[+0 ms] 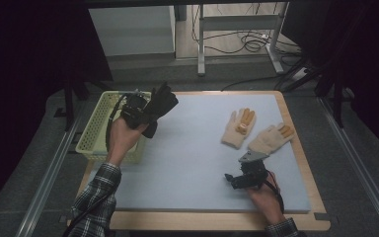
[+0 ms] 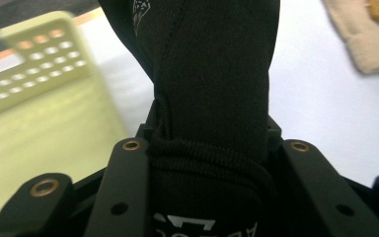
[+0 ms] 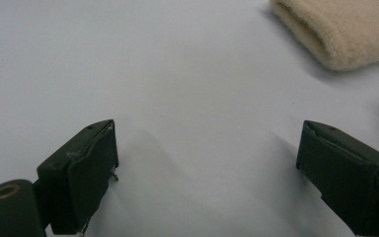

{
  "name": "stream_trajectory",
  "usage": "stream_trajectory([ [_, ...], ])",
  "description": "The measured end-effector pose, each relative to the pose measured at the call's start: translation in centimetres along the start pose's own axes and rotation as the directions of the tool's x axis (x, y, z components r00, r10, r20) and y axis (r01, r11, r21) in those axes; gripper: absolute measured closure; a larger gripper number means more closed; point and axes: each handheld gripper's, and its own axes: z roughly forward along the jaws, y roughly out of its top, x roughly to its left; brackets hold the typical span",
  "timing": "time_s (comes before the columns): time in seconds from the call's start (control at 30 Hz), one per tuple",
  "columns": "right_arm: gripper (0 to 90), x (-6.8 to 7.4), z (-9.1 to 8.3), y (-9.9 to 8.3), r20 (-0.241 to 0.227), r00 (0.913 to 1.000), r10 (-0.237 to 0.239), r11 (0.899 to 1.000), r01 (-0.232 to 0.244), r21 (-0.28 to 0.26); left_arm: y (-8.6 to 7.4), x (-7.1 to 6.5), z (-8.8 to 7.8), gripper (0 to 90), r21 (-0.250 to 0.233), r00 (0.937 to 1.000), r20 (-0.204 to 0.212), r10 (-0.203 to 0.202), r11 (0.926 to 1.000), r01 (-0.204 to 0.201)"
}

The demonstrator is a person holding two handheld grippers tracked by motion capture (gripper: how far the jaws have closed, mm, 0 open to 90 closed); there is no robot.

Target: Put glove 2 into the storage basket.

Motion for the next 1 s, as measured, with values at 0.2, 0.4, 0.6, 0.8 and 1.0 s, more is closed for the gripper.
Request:
stream_trajectory([
  [0.2,8.6,0.0,0.0,0.0,0.000,1.0000,0.000,1.000,0.000,0.000,-1.3,3.1,-1.0,62.0,-0.001,0.9974,-0.050,-0.051,0.9987,0.051],
  [0.4,8.6,0.0,0.0,0.0,0.000,1.0000,0.000,1.000,0.000,0.000,-2.9,6.3,-1.4,61.4,0.006,0.9877,-0.106,-0.115,0.9932,0.116],
  [0.6,8.6,0.0,0.0,0.0,0.000,1.0000,0.000,1.000,0.000,0.000,-4.4,9.1,-1.3,61.0,0.021,0.9761,-0.143,-0.164,0.9855,0.168],
  [0.8,8.6,0.0,0.0,0.0,0.000,1.0000,0.001,1.000,-0.001,0.000,-5.8,10.9,-0.3,60.1,0.057,0.9718,-0.148,-0.184,0.9794,0.194],
  [1.0,8.6,0.0,0.0,0.0,0.000,1.0000,0.001,1.000,-0.001,0.000,-6.8,12.4,1.1,59.5,0.106,0.9672,-0.164,-0.194,0.9713,0.213],
])
